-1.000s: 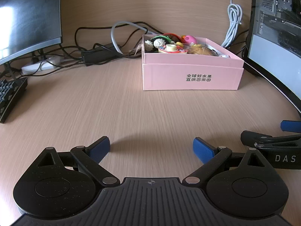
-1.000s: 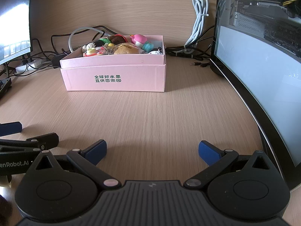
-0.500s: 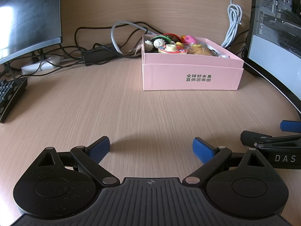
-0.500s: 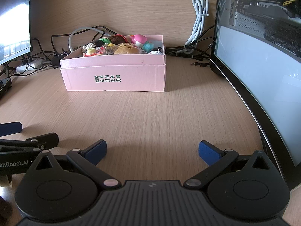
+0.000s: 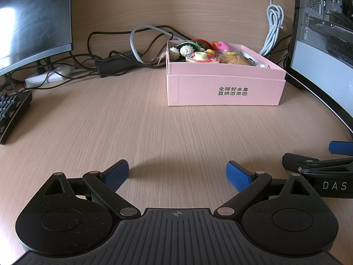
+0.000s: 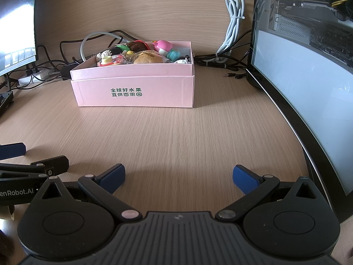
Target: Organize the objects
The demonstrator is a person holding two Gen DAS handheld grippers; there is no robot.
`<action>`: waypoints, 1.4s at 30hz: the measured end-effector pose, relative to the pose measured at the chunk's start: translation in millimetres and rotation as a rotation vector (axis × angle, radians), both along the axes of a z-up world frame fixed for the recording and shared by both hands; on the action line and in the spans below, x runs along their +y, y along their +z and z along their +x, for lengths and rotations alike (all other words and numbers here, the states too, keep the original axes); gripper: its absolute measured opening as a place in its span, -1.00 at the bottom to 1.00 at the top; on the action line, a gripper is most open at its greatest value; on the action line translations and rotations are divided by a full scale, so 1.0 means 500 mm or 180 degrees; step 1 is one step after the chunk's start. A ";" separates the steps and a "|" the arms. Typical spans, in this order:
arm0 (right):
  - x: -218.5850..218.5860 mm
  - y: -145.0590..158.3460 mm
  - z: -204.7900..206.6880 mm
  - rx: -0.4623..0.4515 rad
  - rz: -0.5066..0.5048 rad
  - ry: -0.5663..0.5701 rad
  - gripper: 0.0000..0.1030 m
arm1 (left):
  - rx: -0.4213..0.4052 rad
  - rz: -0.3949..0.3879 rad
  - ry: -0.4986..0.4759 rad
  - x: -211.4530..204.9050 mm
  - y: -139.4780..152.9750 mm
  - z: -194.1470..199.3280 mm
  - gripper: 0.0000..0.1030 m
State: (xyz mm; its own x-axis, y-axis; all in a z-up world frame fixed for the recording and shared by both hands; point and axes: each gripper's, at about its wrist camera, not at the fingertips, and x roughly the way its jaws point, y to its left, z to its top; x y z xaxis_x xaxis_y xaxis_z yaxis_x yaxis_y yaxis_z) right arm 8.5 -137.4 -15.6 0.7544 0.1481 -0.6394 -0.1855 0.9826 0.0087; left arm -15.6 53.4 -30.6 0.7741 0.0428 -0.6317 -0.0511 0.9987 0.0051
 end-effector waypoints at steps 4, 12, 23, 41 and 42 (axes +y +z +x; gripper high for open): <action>0.000 0.000 0.000 -0.0001 0.0000 0.0000 1.00 | 0.0000 0.0001 0.0003 0.000 0.000 0.000 0.90; 0.001 0.000 0.000 0.0000 0.0000 -0.0001 1.00 | -0.0009 -0.0028 -0.0004 0.002 0.000 -0.001 0.90; -0.001 0.000 0.000 0.0000 0.0000 0.0002 1.00 | 0.0002 0.0024 0.0003 -0.001 -0.001 0.000 0.92; -0.001 0.001 0.000 0.0001 0.0000 0.0003 1.00 | 0.0005 0.0024 -0.0017 0.000 -0.001 0.001 0.92; -0.001 0.001 0.000 0.0001 0.0000 0.0003 1.00 | 0.0005 0.0020 -0.0018 0.000 -0.001 0.001 0.92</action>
